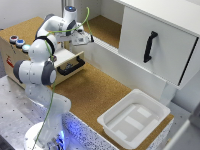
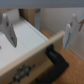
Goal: Grasp the handle of the drawer and close it
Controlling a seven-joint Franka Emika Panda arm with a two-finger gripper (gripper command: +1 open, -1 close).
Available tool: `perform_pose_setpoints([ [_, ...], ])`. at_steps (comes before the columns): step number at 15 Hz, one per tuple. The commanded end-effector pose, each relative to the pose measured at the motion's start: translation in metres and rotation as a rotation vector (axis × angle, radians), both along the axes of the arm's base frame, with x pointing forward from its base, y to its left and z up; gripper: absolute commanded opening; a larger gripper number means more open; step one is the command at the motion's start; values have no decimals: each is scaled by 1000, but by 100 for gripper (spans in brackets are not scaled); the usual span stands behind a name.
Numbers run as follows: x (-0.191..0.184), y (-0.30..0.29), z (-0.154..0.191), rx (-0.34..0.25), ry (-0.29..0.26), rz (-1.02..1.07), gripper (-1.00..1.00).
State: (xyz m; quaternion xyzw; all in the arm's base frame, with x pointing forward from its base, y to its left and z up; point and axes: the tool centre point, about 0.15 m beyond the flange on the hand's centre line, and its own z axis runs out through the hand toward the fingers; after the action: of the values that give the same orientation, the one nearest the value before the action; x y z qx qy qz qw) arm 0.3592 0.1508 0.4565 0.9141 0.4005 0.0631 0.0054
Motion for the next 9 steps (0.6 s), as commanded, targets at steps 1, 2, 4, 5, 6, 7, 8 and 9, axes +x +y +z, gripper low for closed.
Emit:
perform_pose_setpoints([
  [1, -21, -68, -40, -70, 64, -197, 100],
  [2, -24, -75, -46, -70, 80, -222, 100],
  [4, -27, -95, -65, -77, 122, -307, 100],
  [5, -27, -103, -72, -64, 133, -348, 100],
  [6, -28, -108, -81, -62, 151, -385, 100],
  [7, -29, -110, -88, -30, 167, -422, 100],
  [8, -29, -112, -96, -27, 173, -462, 100],
  [9, -30, -112, -101, -20, 174, -484, 100],
])
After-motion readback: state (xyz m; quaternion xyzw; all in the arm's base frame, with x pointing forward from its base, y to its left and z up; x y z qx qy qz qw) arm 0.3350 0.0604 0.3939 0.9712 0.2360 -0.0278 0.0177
